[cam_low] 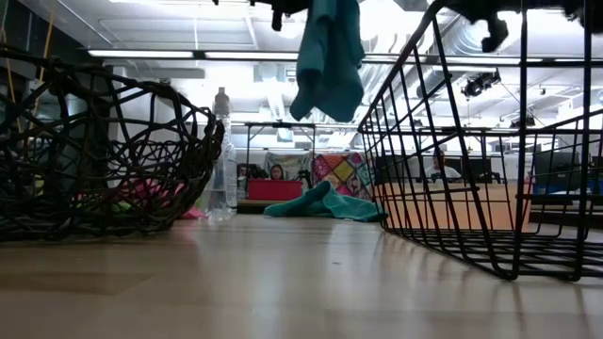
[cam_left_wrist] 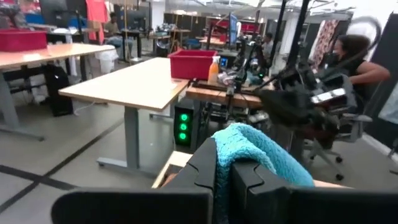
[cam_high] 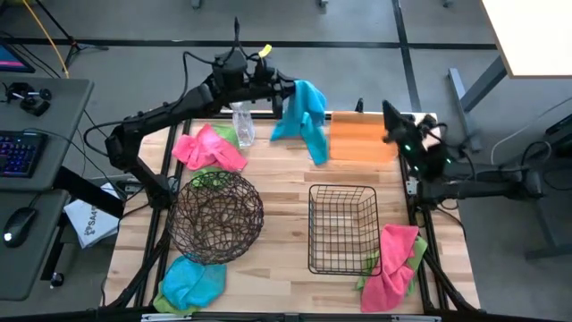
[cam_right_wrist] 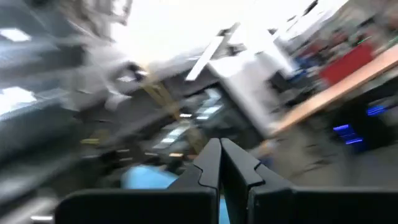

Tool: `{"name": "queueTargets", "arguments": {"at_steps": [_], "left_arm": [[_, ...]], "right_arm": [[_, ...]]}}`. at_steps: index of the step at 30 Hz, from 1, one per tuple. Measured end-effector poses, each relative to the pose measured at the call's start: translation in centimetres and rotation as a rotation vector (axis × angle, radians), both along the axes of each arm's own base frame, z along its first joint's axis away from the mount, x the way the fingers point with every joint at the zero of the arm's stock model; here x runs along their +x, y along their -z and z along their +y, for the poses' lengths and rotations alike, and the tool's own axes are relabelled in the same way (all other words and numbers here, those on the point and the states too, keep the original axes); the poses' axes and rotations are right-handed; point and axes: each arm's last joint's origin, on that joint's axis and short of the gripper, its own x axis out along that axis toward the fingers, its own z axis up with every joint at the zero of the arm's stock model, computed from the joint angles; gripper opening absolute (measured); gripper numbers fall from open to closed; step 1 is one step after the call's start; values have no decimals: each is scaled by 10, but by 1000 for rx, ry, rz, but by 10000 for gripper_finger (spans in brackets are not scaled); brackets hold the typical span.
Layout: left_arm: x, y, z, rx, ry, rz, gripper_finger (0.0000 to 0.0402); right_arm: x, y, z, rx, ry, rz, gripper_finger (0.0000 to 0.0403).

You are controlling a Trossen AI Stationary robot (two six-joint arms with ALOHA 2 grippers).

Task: Sort microfiber towel by color & place in baskets
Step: Put the left blue towel into the orange transparent bin

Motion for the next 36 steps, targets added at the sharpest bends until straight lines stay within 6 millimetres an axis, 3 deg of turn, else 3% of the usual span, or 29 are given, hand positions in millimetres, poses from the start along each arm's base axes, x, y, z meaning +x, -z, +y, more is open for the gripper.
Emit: {"name": "queueTargets", "arguments": {"at_steps": [4,11,16,21,27,31,36], "left_arm": [[10,8,-5,-40,12,12,0],[22,12,-12,-27,-56,-4,0],[25,15,-15,-26,-72,2,0],[28,16,-17,-23,-72,7,0],[31,18,-25,45,-86,38,0],[31,18,-25,43,-88,46,0],[33,19,-31,35,-52,48,0]], "right_arm": [[23,-28,-17,-54,4,245,0],[44,-74,-32,-77,-273,640,3],[51,-97,-36,-54,-441,792,59],[66,-99,-41,9,-477,899,182],[95,-96,-40,-90,-522,1006,311],[106,-100,-39,-120,-535,1011,349],[123,-92,-40,-142,-550,1040,355]]}}
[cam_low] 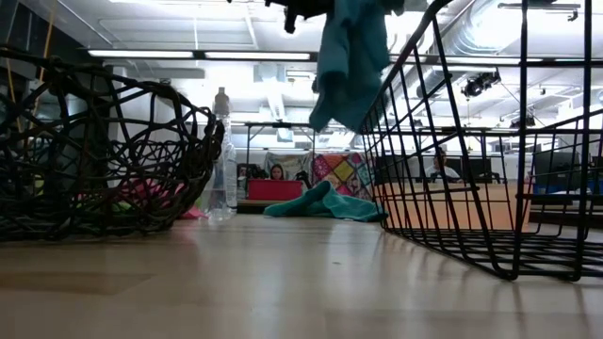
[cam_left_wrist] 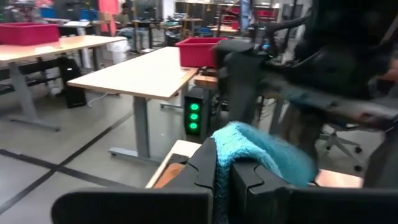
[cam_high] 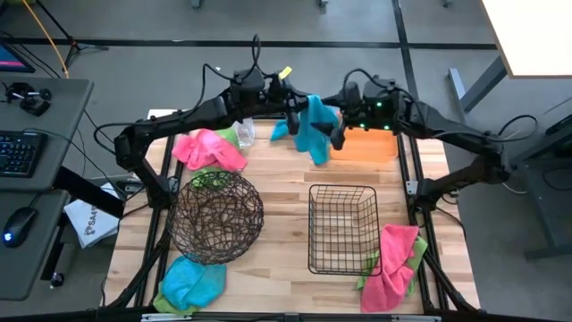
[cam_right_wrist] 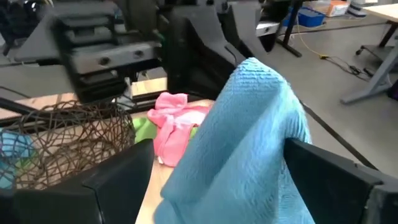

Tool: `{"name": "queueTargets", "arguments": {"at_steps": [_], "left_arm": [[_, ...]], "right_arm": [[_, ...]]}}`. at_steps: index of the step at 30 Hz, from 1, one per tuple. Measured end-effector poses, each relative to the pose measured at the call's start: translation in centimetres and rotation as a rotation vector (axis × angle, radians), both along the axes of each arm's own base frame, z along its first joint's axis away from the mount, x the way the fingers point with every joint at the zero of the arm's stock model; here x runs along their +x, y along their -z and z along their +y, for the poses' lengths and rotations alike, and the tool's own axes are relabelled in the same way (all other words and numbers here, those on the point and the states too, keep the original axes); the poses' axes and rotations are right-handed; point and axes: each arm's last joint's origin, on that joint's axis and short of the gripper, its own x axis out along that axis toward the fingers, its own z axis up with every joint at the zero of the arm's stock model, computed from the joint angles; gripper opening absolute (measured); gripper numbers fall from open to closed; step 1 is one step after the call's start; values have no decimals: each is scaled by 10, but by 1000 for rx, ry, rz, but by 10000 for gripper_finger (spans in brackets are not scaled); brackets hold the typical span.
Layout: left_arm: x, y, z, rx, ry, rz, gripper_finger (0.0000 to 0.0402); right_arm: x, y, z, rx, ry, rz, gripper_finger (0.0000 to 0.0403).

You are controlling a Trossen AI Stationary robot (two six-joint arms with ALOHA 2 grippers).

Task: Sort microfiber towel by color & place in baskets
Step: Put the left blue towel into the orange transparent bin

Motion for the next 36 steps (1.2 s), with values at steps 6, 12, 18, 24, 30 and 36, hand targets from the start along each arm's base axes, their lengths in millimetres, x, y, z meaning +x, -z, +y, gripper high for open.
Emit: {"name": "queueTargets", "arguments": {"at_steps": [6,12,18,24,30,36], "left_arm": [[4,0,-11,-21,32,-6,0],[2,-4,-13,-145,35,-51,30],[-26,-27,-3,-200,53,-53,107],[-68,-37,2,-198,-18,99,178],[-72,-3,-6,-300,-17,226,203],[-59,33,-21,-355,57,99,204]], "right_arm": [[14,10,2,-1,-21,36,244],[9,5,5,-21,-5,20,24],[-18,-4,1,-9,51,47,7],[-61,14,-15,13,251,223,4],[-106,74,-35,112,481,245,2],[-127,124,-73,198,717,190,1]]}}
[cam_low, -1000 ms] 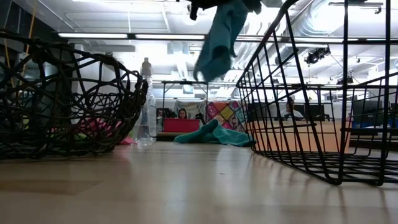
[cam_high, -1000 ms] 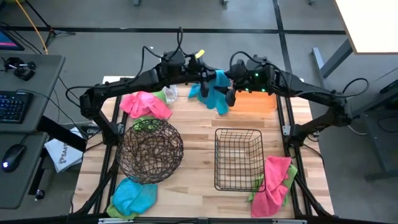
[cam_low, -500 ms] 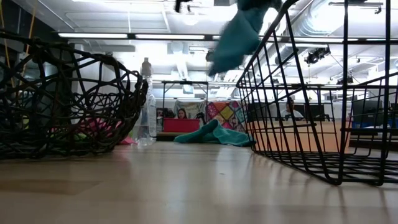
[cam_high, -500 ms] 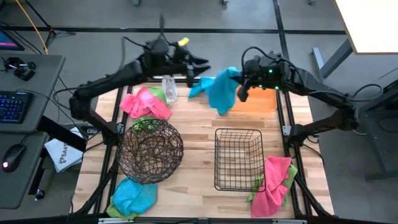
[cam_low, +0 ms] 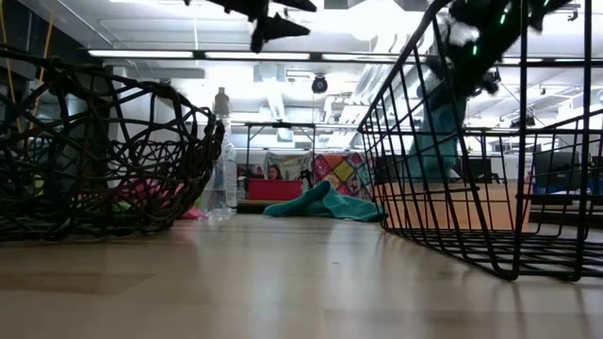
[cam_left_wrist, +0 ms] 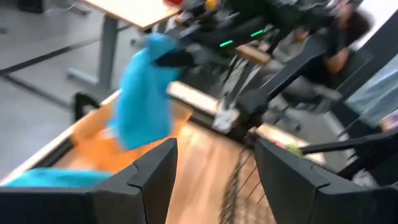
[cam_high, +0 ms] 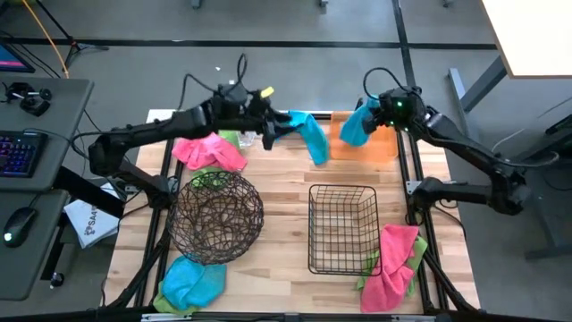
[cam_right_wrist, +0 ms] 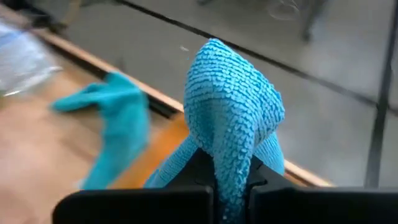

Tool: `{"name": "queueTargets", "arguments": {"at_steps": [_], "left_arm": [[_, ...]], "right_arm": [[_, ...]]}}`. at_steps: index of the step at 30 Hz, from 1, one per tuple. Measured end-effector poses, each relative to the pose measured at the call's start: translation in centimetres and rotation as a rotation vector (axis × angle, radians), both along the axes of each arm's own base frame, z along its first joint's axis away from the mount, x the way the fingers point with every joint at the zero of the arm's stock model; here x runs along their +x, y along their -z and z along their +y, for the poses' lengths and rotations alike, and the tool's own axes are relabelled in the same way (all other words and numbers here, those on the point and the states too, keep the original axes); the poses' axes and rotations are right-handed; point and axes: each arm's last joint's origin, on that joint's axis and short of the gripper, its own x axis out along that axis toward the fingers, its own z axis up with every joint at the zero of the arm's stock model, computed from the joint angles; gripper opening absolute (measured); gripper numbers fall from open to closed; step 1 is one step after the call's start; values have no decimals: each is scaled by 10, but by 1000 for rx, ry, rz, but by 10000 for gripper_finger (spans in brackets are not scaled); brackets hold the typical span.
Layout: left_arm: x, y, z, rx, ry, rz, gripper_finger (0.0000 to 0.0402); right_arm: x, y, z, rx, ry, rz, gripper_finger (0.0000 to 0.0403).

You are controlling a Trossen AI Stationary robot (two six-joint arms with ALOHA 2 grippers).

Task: Sort microfiber towel by color & place in baskets
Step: Put the left blue towel into the orange transparent bin

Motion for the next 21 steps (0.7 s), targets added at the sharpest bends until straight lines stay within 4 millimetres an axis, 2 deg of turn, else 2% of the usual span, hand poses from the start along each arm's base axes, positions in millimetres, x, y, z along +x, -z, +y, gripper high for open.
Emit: {"name": "queueTargets", "arguments": {"at_steps": [4,9,14,21], "left_arm": [[3,7,-3,-57,-3,-79,204],[-2,3,-6,-84,16,-91,204],[-19,-17,-12,-44,25,-155,204],[-54,-51,-24,84,4,-260,204]], "right_arm": [[-2,39,-21,188,82,40,1],[4,65,-32,386,98,89,6],[12,70,-42,460,109,127,52],[12,52,-44,501,129,262,186]]}}
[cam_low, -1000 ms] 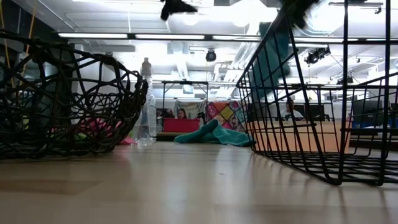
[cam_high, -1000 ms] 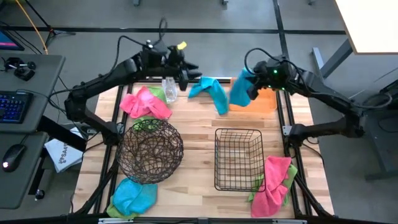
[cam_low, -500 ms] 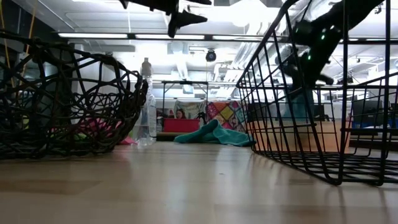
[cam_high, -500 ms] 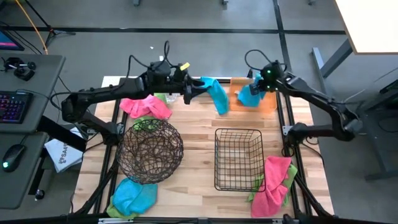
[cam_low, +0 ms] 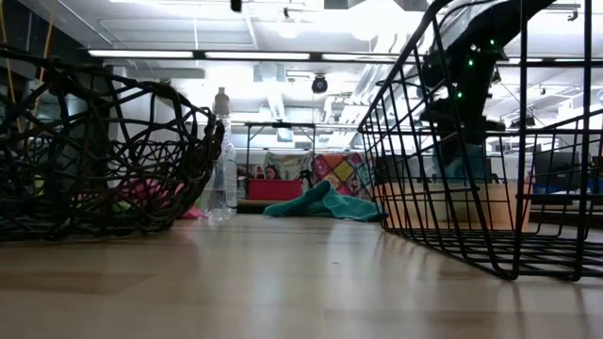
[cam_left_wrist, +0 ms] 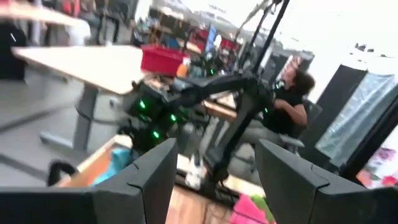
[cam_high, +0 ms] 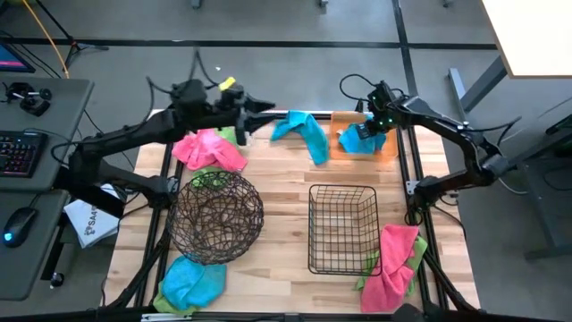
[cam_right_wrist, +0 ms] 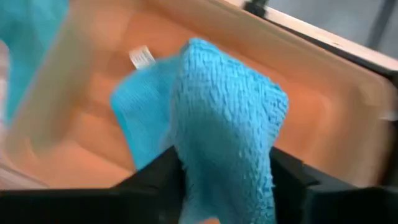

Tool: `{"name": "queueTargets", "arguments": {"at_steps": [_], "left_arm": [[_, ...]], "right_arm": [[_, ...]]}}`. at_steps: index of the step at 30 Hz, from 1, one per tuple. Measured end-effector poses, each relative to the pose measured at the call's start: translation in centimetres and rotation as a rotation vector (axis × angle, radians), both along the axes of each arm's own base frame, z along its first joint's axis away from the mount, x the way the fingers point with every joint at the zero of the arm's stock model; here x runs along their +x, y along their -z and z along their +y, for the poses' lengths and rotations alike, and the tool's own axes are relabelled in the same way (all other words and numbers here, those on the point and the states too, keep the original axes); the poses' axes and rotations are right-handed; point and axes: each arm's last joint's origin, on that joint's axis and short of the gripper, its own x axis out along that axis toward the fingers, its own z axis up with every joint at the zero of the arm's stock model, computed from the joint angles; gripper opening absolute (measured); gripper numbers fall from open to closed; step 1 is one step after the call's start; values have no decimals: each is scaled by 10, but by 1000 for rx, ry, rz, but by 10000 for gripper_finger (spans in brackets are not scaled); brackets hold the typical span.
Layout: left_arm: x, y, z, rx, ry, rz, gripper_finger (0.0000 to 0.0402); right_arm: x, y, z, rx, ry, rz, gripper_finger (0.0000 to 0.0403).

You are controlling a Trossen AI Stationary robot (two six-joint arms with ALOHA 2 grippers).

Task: Sort microfiber towel by color & place in baskets
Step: Put the left blue towel into the orange transparent bin, then put the top blue towel into the orange transparent bin

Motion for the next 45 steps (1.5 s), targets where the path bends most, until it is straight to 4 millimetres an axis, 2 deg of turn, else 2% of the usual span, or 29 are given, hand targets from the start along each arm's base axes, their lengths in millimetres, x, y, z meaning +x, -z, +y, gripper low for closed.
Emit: {"name": "queueTargets", "arguments": {"at_steps": [4,7,11,15,19,25,28,31,34,41,45], "left_arm": [[-14,-11,-4,64,-45,-34,204],[-19,-15,-5,106,-66,-42,204],[-22,-14,-5,124,-73,-22,204],[-23,-9,-3,97,-92,35,204],[-22,-4,-3,83,-98,80,204],[-23,-4,-3,75,-100,84,204],[-23,-4,-3,63,-100,81,204],[-23,-4,-3,64,-100,81,204],[-23,-4,-3,64,-101,81,204],[-23,-4,-2,63,-142,84,204],[-23,-4,-2,61,-143,84,204]], "right_arm": [[-2,-23,2,1,-37,56,248],[0,-37,2,14,-86,19,277],[4,-46,3,62,-114,-97,290],[9,-44,3,100,-99,-164,290],[20,-21,0,119,-87,-135,291],[41,37,-8,153,-66,-133,291],[42,61,-11,172,-37,-89,291],[40,72,-15,206,-17,-58,291],[40,57,-18,219,-27,-114,291],[44,-32,-18,-11,-83,-327,291],[60,-61,-14,-100,-149,-414,291]]}}
